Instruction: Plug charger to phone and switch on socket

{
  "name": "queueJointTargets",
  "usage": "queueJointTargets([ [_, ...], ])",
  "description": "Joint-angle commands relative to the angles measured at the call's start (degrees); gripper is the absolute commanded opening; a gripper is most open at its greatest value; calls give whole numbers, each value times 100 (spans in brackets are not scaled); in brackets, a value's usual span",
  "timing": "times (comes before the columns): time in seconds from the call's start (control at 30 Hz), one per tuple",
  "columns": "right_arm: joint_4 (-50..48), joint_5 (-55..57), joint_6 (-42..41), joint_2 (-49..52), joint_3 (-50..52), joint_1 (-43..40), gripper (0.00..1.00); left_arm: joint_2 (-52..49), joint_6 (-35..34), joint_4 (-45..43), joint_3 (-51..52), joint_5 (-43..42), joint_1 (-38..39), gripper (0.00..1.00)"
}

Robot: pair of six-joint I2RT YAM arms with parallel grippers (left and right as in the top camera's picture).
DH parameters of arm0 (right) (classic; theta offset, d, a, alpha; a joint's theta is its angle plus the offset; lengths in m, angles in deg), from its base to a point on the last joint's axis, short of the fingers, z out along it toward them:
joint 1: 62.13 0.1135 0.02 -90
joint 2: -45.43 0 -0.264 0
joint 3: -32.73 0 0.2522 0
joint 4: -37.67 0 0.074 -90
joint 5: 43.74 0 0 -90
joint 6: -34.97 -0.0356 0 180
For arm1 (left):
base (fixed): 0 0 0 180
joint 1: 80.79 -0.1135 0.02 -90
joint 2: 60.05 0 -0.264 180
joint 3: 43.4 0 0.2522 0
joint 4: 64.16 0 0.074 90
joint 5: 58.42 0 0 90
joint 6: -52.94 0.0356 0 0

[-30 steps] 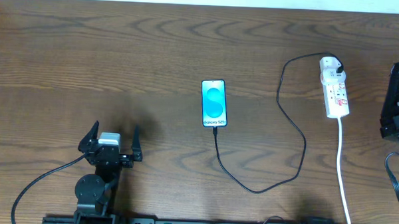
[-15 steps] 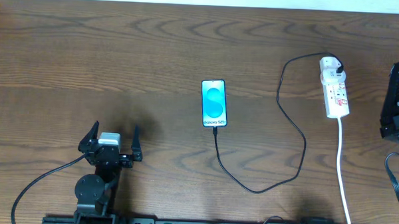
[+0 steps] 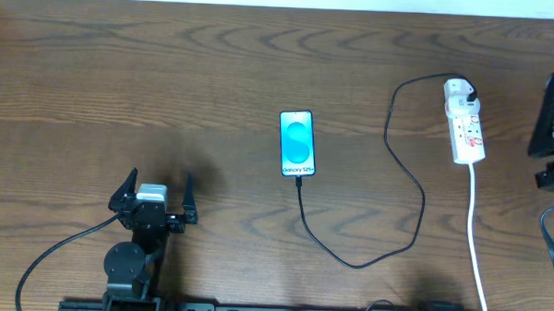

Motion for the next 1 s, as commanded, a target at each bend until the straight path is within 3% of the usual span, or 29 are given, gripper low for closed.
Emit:
queueJointTargets([
  [0.0, 306, 98, 26, 7, 0, 92, 99, 50, 76, 260, 50, -72, 22, 98],
  [0.47, 2758, 122, 26, 20, 0, 87, 99, 50, 76, 260, 50, -72, 22, 98],
  [0.97, 4227, 911, 713, 17, 149, 87, 99, 50, 76, 260, 50, -72, 22, 98],
])
